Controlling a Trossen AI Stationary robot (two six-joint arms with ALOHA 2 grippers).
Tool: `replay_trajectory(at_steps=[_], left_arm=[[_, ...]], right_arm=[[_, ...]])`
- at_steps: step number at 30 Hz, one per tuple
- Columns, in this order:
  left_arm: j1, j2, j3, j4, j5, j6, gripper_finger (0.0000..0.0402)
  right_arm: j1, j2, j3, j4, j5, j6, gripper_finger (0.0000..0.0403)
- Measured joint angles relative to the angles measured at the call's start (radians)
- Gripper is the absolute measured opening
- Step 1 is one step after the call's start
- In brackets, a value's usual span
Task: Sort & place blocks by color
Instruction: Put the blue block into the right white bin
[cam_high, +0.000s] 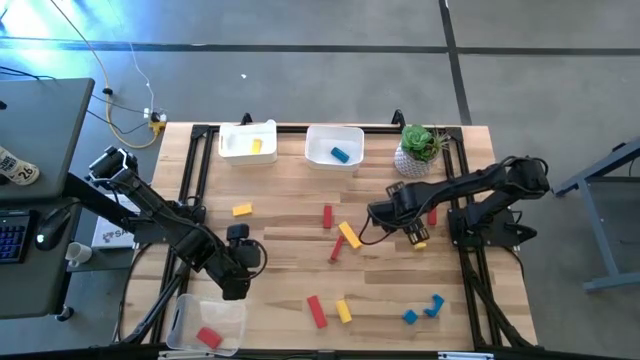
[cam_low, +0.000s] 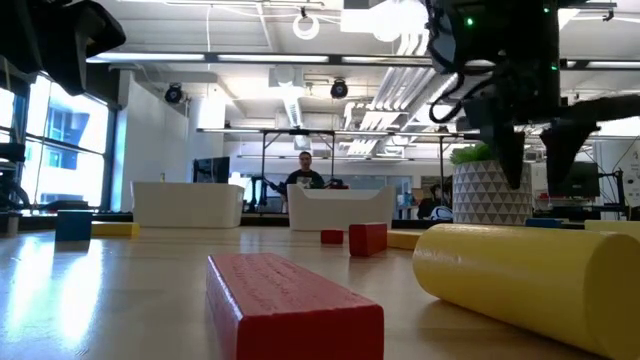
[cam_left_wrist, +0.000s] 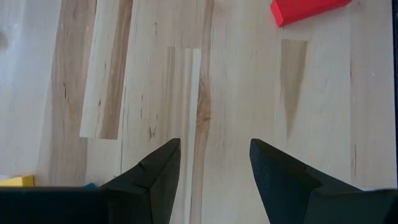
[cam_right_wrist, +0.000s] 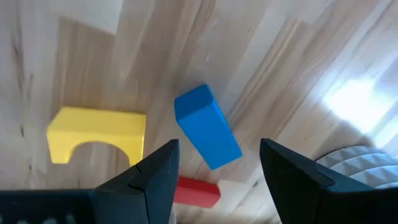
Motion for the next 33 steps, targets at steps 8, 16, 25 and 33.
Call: replay_trajectory(at_steps=[8, 16, 25, 33], left_arm=[[0.000, 0.000, 0.000, -0.001, 0.000, 0.003, 0.0180], [0.000, 0.000, 0.000, -0.002, -0.017, 0.003, 0.0180], [0.000, 0.001, 0.000, -0.002, -0.049, 0.004, 0.0180], [0.024, 0.001, 0.000, -0.003, -0.062, 0.029, 0.0180]], right_arm=[[0.011, 0.000, -0.080, 0.063, 0.021, 0.000, 0.0211], [0.010, 0.000, -0.135, 0.143, 0.046, -0.001, 0.0211], [0.010, 0.000, -0.223, 0.244, 0.044, 0.004, 0.0211], [0.008, 0.000, -0.240, 0.265, 0.066, 0.035, 0.0158]])
